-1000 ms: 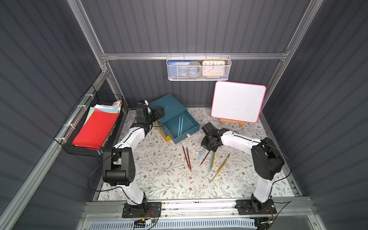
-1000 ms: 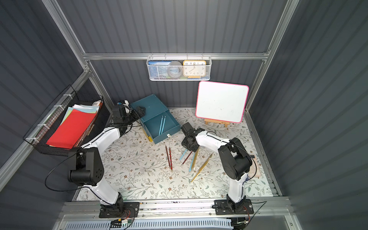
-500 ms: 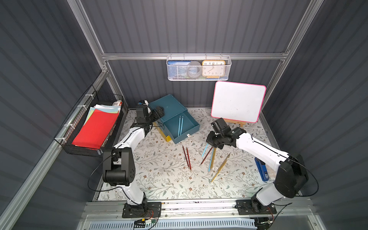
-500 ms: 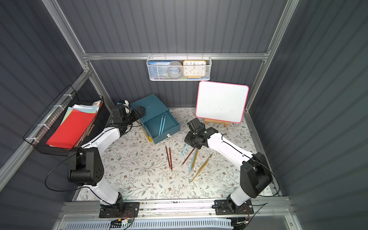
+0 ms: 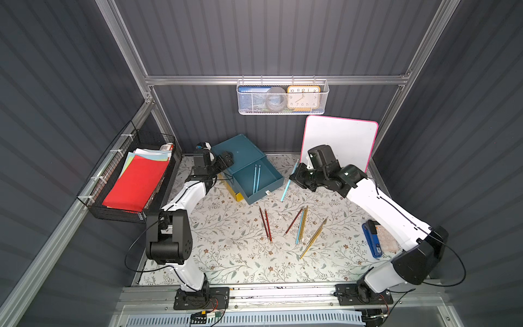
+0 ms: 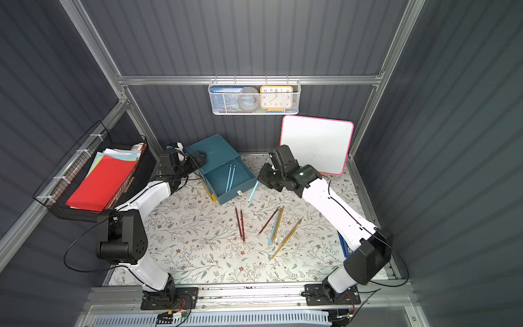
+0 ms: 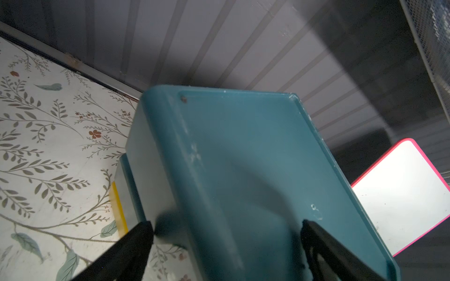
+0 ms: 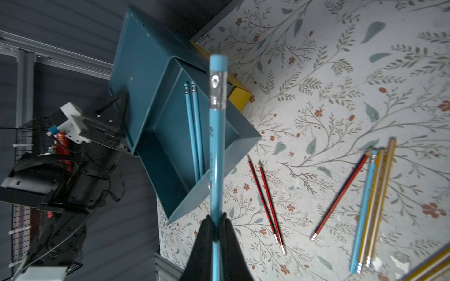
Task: Please place the pencils in the drawer according to their color
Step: Place the pencil in the drawer.
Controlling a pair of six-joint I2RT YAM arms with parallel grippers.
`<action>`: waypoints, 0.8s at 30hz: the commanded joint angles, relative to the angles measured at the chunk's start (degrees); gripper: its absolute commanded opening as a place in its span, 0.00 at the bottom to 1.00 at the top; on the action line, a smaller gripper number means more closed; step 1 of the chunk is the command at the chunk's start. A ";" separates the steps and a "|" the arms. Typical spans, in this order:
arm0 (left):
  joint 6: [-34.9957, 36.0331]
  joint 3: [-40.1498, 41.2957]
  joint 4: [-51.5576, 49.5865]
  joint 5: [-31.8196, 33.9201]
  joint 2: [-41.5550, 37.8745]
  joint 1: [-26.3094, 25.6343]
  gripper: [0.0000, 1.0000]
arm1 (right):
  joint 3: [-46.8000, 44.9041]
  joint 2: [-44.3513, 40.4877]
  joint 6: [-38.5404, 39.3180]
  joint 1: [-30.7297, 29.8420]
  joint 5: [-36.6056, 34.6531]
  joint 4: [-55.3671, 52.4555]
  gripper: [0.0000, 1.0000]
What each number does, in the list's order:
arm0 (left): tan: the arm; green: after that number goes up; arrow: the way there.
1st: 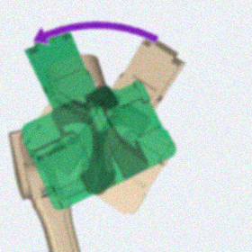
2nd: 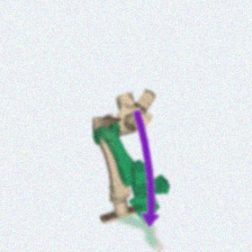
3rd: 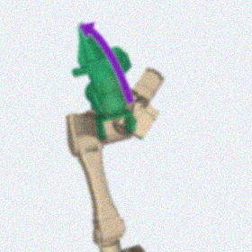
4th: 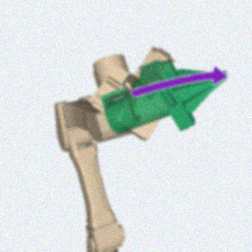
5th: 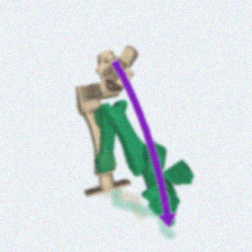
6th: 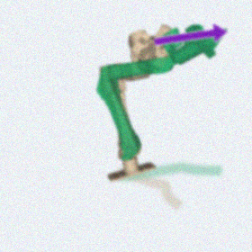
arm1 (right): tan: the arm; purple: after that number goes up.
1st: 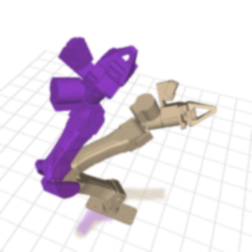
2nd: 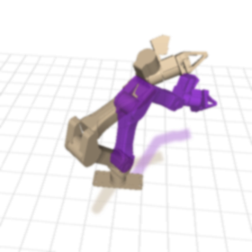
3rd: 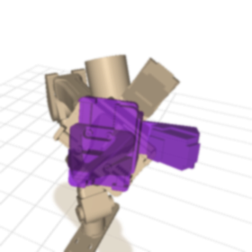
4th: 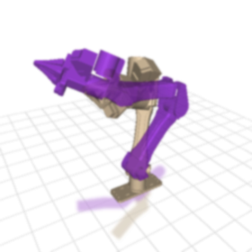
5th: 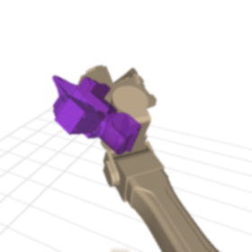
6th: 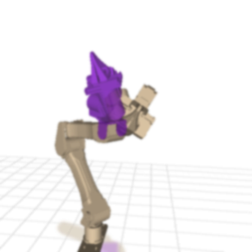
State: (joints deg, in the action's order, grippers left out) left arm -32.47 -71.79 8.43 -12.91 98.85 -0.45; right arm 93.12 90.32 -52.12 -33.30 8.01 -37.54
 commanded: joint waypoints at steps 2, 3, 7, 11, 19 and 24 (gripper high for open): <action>0.12 -0.02 -1.00 -0.11 0.64 -0.76 1.00 | 6.27 6.17 0.80 -0.01 3.45 0.01 0.00; 0.12 -0.02 -0.96 -0.06 0.64 -0.78 1.00 | 7.69 7.58 0.71 -0.16 3.50 0.19 0.00; 0.21 -0.02 -1.04 0.24 0.73 -0.80 1.00 | 12.11 12.67 -0.70 -0.70 4.29 1.25 0.00; 0.20 -0.14 -1.04 0.17 0.99 -0.87 1.00 | 16.53 17.70 -1.23 -1.80 4.76 1.92 0.00; 0.10 -0.37 -1.04 0.16 1.30 -1.14 1.00 | 22.74 24.66 -1.93 -3.19 4.76 1.84 0.00; 0.03 -0.33 -0.96 0.22 1.26 -1.29 1.00 | 24.60 27.21 -1.96 -3.79 4.82 1.77 0.00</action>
State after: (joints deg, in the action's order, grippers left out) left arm -32.47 -71.79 8.43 -12.78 98.85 -0.58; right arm 115.85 116.44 -53.84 -36.73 12.67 -35.70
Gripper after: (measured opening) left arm 0.994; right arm 0.062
